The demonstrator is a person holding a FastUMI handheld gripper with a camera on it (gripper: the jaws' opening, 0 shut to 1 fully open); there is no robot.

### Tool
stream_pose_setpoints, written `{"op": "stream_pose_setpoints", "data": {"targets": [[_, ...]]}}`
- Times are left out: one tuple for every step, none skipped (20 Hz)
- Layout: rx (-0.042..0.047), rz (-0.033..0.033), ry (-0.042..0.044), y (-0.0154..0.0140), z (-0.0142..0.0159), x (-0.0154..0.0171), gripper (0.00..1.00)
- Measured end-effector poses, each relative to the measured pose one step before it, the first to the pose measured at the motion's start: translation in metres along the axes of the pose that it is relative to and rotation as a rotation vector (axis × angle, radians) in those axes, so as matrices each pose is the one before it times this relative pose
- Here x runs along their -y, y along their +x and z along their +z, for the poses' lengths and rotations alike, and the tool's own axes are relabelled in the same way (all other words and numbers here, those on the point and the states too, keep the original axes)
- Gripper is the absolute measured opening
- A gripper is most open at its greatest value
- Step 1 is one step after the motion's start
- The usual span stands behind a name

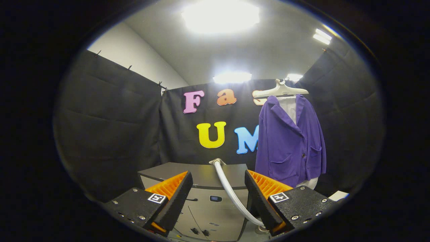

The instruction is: Iron the clothes twice with a garment steamer, once on the left side and once on the right side.

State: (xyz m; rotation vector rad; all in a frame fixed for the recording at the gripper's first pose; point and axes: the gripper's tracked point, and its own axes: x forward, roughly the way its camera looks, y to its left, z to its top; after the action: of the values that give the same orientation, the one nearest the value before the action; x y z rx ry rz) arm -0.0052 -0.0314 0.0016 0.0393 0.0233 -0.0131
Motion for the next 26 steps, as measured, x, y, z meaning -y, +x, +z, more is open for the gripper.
{"op": "stream_pose_setpoints", "data": {"targets": [[-0.00447, -0.00543, -0.00398, -0.00222, 0.00102, 0.00320, 0.96], [-0.00130, -0.00206, -0.00737, -0.00125, 0.00175, 0.00240, 0.96], [-0.00190, -0.00141, -0.00725, -0.00004, 0.00292, 0.00260, 0.96], [-0.00217, -0.00113, -0.00447, -0.00052, 0.00281, 0.00220, 0.96], [0.00023, 0.00070, -0.00029, 0.00000, 0.00392, 0.00311, 0.95], [0.00195, 0.00101, 0.00495, 0.00059, 0.00466, 0.00217, 0.95], [0.00140, 0.00372, 0.00856, 0.00033, 0.00448, 0.00131, 0.95], [0.00095, 0.00650, 0.00785, 0.00137, 0.00573, 0.00052, 0.95], [0.00137, 0.00785, 0.00591, 0.00082, 0.00560, -0.00067, 0.95], [0.00301, 0.00683, 0.00283, 0.00145, 0.00722, -0.00004, 0.96], [0.00850, 0.00219, 0.00072, 0.00172, 0.00944, 0.00233, 0.96], [0.00596, 0.00010, 0.00102, 0.00285, 0.01034, 0.00204, 0.96], [0.00372, 0.00124, -0.00014, 0.00318, 0.00751, 0.00063, 0.95], [0.00250, -0.00112, 0.00040, 0.00397, 0.00919, 0.00062, 0.95], [0.00301, -0.00098, 0.00052, 0.00545, 0.00931, 0.00027, 0.95], [0.00164, 0.00031, 0.00150, 0.00510, 0.00823, -0.00038, 0.95], [0.00428, -0.00285, 0.00192, 0.00626, 0.00952, 0.00021, 0.95], [0.00152, 0.00005, 0.00285, 0.00678, 0.00802, -0.00005, 0.95], [0.00090, -0.00230, -0.00030, 0.00762, 0.00468, -0.00066, 0.95], [-0.00319, -0.00588, -0.00500, 0.00861, 0.00464, 0.00047, 0.95], [-0.00647, -0.00733, -0.00550, 0.00895, 0.00227, -0.00012, 0.95], [-0.00859, -0.00753, -0.00097, 0.00985, 0.00170, -0.00086, 0.95], [-0.00418, -0.00585, 0.00150, 0.00991, 0.00207, -0.00221, 0.95], [-0.00699, -0.00262, 0.00445, 0.01165, 0.00254, -0.00274, 0.95], [-0.00767, -0.00347, 0.00055, 0.01177, 0.00004, -0.00357, 0.95], [-0.00957, -0.01196, -0.00405, 0.01396, 0.00053, -0.00092, 0.95]]}}
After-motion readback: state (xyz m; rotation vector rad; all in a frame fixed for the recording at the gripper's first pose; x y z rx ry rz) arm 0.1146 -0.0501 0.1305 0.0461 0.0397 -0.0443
